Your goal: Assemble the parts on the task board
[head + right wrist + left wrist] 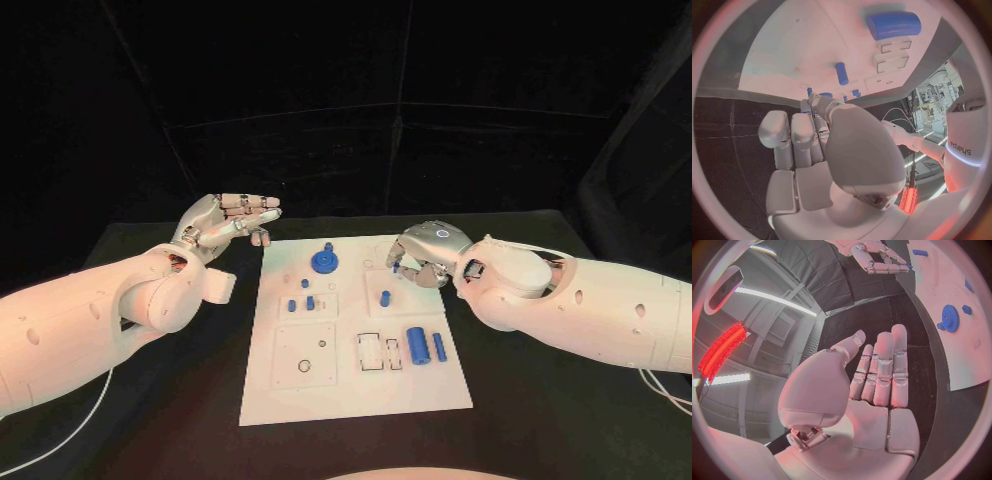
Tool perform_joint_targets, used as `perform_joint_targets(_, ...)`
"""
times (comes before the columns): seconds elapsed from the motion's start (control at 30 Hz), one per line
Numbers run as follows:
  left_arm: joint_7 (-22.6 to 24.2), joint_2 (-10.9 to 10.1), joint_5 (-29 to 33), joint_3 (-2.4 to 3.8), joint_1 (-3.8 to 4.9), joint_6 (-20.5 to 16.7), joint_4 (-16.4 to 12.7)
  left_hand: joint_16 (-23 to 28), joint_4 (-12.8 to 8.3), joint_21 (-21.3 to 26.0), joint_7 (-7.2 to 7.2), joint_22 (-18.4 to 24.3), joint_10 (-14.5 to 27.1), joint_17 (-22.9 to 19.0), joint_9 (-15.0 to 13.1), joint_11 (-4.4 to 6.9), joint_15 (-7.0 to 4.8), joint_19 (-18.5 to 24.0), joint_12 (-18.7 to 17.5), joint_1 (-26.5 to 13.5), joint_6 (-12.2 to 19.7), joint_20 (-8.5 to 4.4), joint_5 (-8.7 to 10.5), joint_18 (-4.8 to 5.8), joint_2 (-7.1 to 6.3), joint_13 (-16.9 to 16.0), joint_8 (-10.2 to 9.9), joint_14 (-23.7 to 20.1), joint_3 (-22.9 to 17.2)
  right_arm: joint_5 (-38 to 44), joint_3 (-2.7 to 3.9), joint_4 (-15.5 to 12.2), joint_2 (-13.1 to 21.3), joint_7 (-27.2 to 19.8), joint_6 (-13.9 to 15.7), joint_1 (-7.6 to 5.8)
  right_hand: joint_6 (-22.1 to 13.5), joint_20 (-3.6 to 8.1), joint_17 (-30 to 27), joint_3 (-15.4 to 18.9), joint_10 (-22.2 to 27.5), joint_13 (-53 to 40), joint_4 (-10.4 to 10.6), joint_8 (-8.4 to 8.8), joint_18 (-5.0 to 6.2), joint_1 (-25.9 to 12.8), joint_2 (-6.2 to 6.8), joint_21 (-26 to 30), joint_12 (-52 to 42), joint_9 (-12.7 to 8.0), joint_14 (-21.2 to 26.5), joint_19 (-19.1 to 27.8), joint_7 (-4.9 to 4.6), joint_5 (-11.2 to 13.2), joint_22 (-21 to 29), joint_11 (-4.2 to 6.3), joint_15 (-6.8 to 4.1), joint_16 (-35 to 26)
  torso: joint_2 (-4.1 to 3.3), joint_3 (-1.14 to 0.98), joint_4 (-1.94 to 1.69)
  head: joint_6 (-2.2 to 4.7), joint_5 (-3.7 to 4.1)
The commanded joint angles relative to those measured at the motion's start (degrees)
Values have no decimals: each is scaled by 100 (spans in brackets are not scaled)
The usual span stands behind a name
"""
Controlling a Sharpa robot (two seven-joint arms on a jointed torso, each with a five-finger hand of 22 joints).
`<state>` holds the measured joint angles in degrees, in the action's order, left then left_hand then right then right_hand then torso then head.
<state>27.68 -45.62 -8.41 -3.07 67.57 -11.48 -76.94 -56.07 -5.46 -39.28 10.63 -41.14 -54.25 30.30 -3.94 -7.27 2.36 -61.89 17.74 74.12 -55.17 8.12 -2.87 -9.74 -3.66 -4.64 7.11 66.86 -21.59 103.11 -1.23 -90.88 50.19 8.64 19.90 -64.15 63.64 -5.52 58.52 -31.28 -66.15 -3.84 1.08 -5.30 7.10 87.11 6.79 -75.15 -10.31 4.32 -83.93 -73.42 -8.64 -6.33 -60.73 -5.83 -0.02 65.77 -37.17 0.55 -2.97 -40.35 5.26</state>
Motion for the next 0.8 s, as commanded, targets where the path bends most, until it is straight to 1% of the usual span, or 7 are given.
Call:
perform_joint_targets(0.03, 81, 13, 130, 5, 8, 38, -5, 36, -1, 20, 17, 5, 35, -5, 7, -1, -1, 34, 35, 5, 28, -5, 11, -73, 46, 5, 19, -40, 33, -214, 5, -210, -6, -55, 380, -10, 30, 2, -1, -35, -158, -9, -30, 44, -120, -53, 23, -38, 11, -1, -100, -68, -3, -47, -35, 130, -47, 12, -6, 0, -3, -1, -29)
perform_joint_targets(0.1, 87, 28, 188, 5, 8, 50, -6, 39, -3, 26, 17, 11, 42, -10, 7, -1, -1, 34, 41, 10, 32, -4, 10, -73, 49, 5, 19, -43, 36, -311, 5, -360, -60, -126, 429, -9, 25, 2, -4, -49, -154, -8, -44, 50, -120, -63, 26, -44, 17, -3, -101, -70, -6, -52, -41, 127, -46, 14, -5, 1, -11, -9, -60)
perform_joint_targets(0.33, 87, 67, 239, 5, 8, 83, -28, 41, -6, 33, 18, 16, 49, -16, 8, -2, -1, 33, 47, 18, 40, -4, 11, -74, 52, 5, 17, -45, 38, -483, 1, -573, -300, -256, 396, 6, 10, -1, -15, -86, -139, -6, -78, 65, -121, -94, 29, -54, 34, -7, -101, -69, -15, -65, -47, 118, -41, 15, -10, 15, -46, -55, -179)
perform_joint_targets(0.4, 81, 73, 243, 5, 8, 86, -35, 43, -4, 40, 20, 21, 56, -21, 8, -3, 0, 34, 52, 14, 44, -2, 11, -74, 51, 5, 16, -48, 46, -433, 0, -599, -376, -276, 343, 60, 0, -4, -31, -97, -128, -5, -90, 74, -119, -112, 30, -52, 43, -10, -97, -62, -21, -63, -39, 114, -36, 6, -6, 13, -22, -74, -273)
perform_joint_targets(0.47, 77, 82, 246, 5, 8, 87, -39, 43, -4, 40, 20, 21, 56, -21, 8, -3, 0, 34, 52, 14, 44, -2, 11, -74, 51, 5, 16, -48, 46, -377, -2, -603, -459, -298, 284, 135, -10, -7, -42, -107, -118, -4, -104, 82, -118, -131, 33, -50, 52, -12, -94, -54, -26, -46, -32, 109, -32, 0, 0, 17, -12, -84, -320)
perform_joint_targets(0.57, 76, 98, 248, 5, 9, 91, -47, 43, -4, 40, 20, 21, 56, -21, 8, -3, 0, 34, 52, 14, 44, -2, 11, -74, 51, 5, 16, -48, 46, -326, -3, -562, -603, -335, 195, 264, -11, -8, -44, -108, -116, -4, -106, 83, -117, -133, 33, -49, 54, -12, -93, -53, -26, -43, -31, 108, -32, -1, -5, 20, -12, -100, -375)
perform_joint_targets(0.8, 70, 130, 250, 5, 9, 97, -50, 46, -2, 47, 22, 27, 63, -27, 8, -5, 2, 35, 58, 11, 48, -1, 11, -73, 48, 5, 16, -52, 55, -290, -6, -418, -868, -386, 9, 501, -15, -11, -34, -116, -111, -4, -115, 87, -118, -149, 31, -52, 59, -13, -94, -52, -29, -28, -34, 104, -29, 9, -9, 8, -16, -138, -477)
